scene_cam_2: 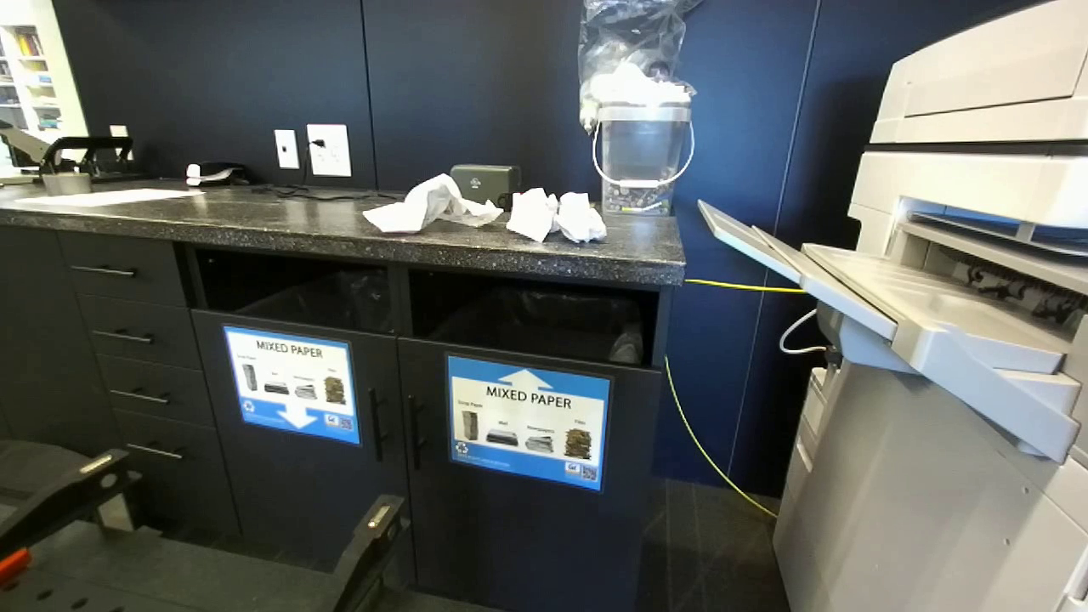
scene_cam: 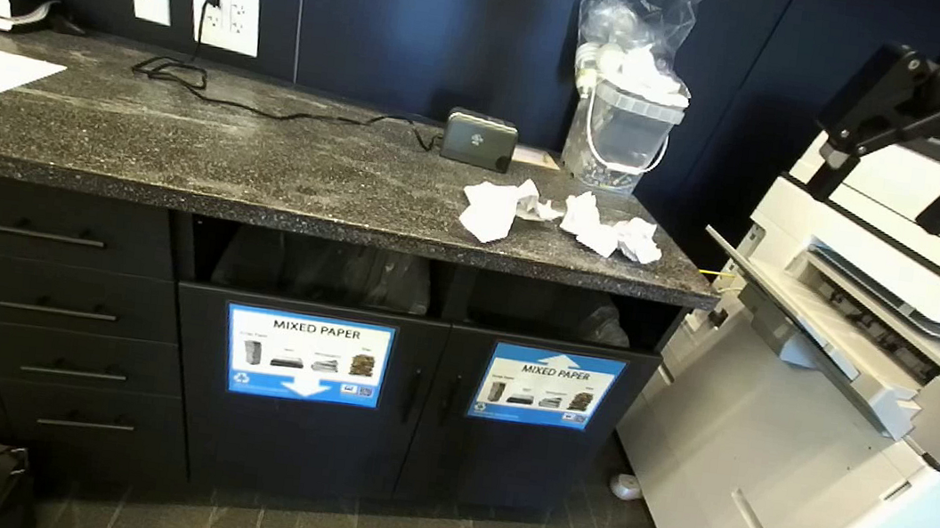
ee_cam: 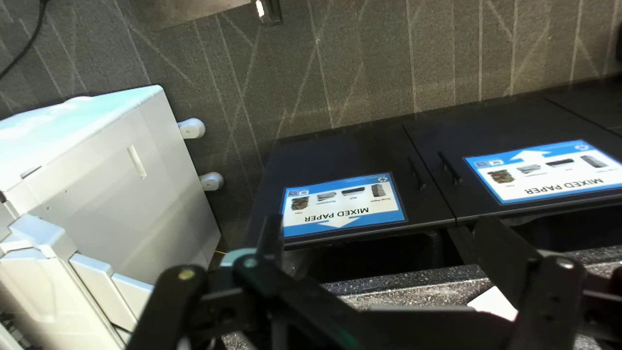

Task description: Throw two of the papers on the tabletop into the bin on the right

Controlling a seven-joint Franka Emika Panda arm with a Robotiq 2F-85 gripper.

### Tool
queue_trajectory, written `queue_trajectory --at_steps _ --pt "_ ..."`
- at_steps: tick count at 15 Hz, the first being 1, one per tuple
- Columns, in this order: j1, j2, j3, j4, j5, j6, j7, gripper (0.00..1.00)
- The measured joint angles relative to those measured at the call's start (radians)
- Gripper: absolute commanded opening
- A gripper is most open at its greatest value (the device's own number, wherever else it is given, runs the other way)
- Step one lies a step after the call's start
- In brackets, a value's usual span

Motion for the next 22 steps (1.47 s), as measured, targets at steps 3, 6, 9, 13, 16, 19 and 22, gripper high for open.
queue_trajectory --at_steps 3,6,9,13,16,19,22 --pt "-0.017 0.075 -0.004 0.012 -0.073 0.109 -0.015 1.00" --pt "-0.044 0.211 -0.018 0.045 -0.149 0.291 -0.038 1.00" --pt "-0.048 0.393 -0.075 0.116 -0.157 0.474 -0.131 1.00" --pt "-0.019 0.647 -0.176 0.278 -0.111 0.582 -0.383 1.00" --pt "-0.001 0.822 -0.228 0.420 0.001 0.581 -0.594 1.00" --pt "-0.009 0.989 -0.239 0.560 0.077 0.562 -0.765 1.00" --pt "-0.032 1.147 -0.225 0.697 0.064 0.534 -0.849 1.00"
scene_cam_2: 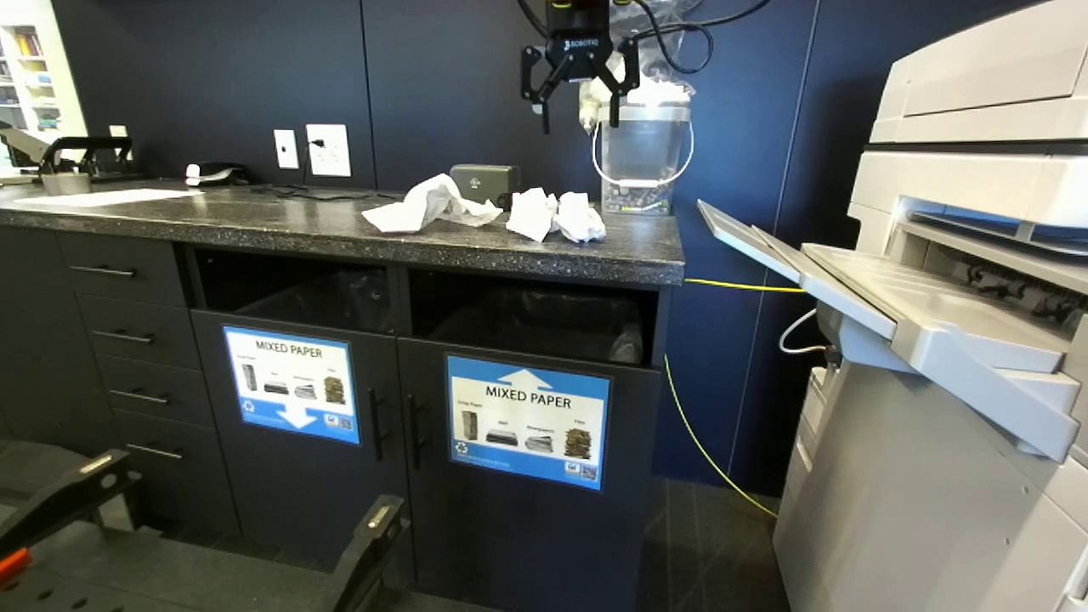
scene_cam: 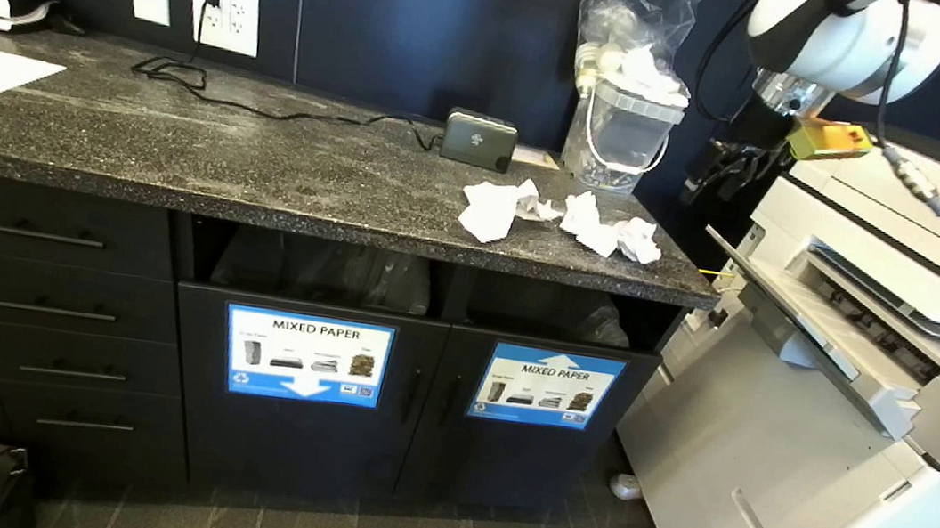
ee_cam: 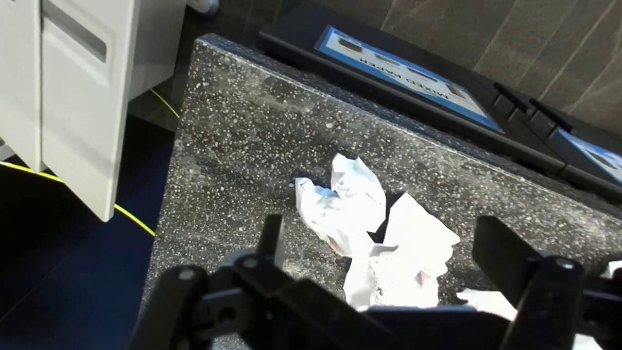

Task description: Throw two of the papers on the tabletop into the bin on the right

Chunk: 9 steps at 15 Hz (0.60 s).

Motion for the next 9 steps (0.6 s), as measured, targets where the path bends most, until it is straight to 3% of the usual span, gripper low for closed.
queue_trajectory --at_steps 9 --pt "-0.037 0.338 0.066 0.334 -0.207 -0.056 -0.095 1.00"
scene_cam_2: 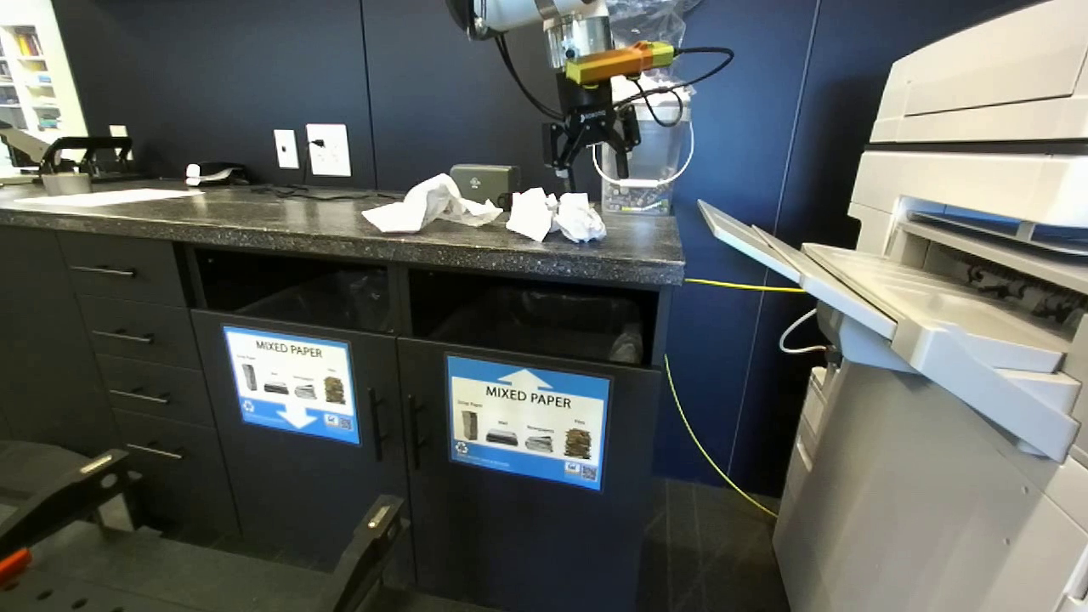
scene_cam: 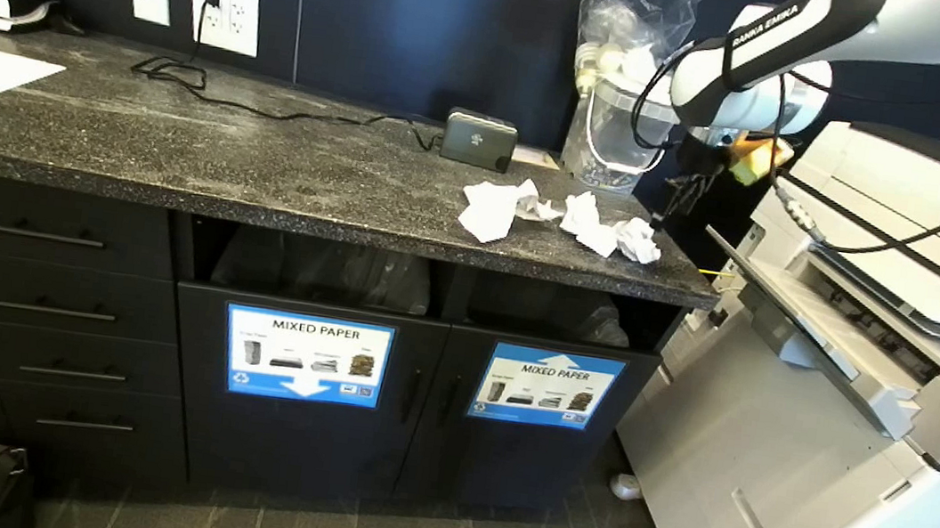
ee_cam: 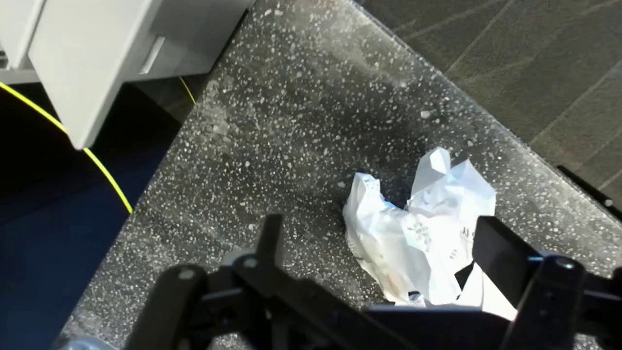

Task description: Throw two of the papers on the tabletop into the bin on the right

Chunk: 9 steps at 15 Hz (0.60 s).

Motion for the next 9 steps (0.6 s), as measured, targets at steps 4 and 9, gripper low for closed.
queue_trajectory --at_steps 4,9 --pt "-0.018 0.061 0.027 0.071 -0.012 -0.007 -0.108 1.00" --pt "-0.067 0.112 0.068 0.137 -0.005 -0.091 -0.286 1.00"
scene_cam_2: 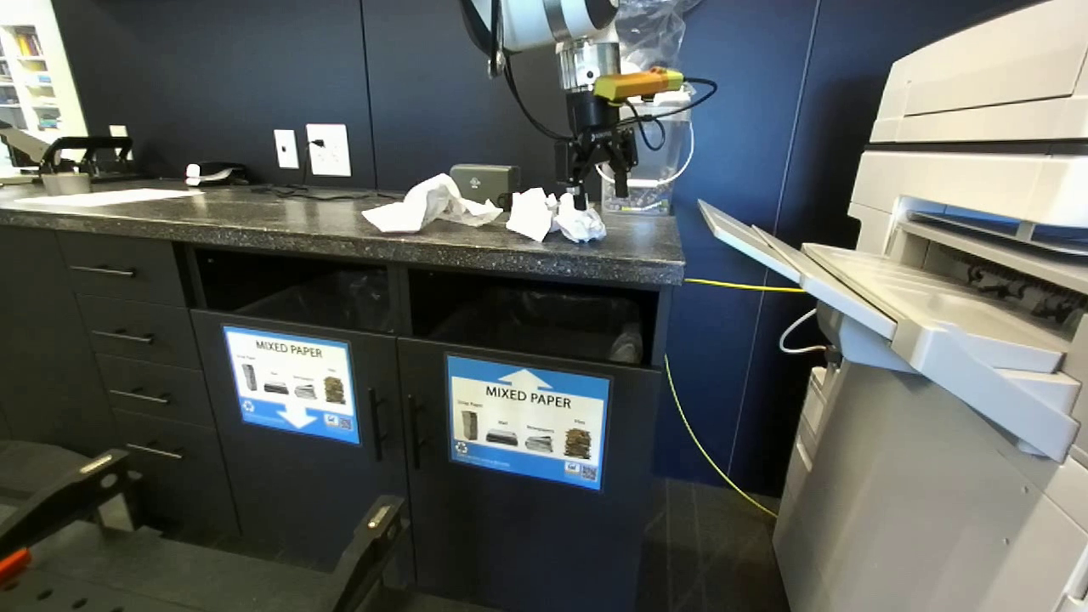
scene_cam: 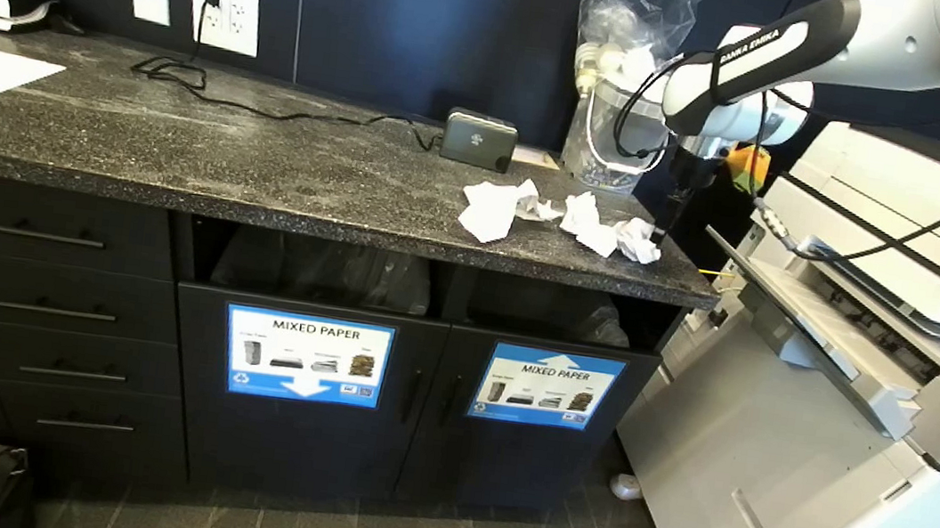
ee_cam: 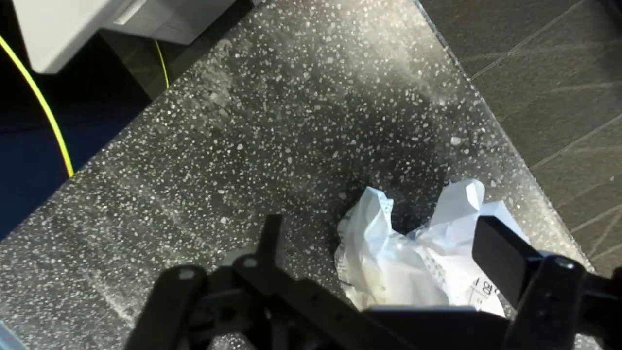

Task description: Throw two of the papers on the tabletop into the bin on the right

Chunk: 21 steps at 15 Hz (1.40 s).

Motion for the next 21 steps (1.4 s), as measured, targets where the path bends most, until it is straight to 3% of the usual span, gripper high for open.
queue_trajectory --at_steps 11,16,21 --pt "-0.046 0.022 0.048 0.100 0.101 -0.123 -0.273 1.00" --pt "-0.029 0.065 0.059 0.155 0.119 -0.216 -0.291 1.00" --pt "-0.008 0.153 0.058 0.226 0.122 -0.216 -0.265 1.00"
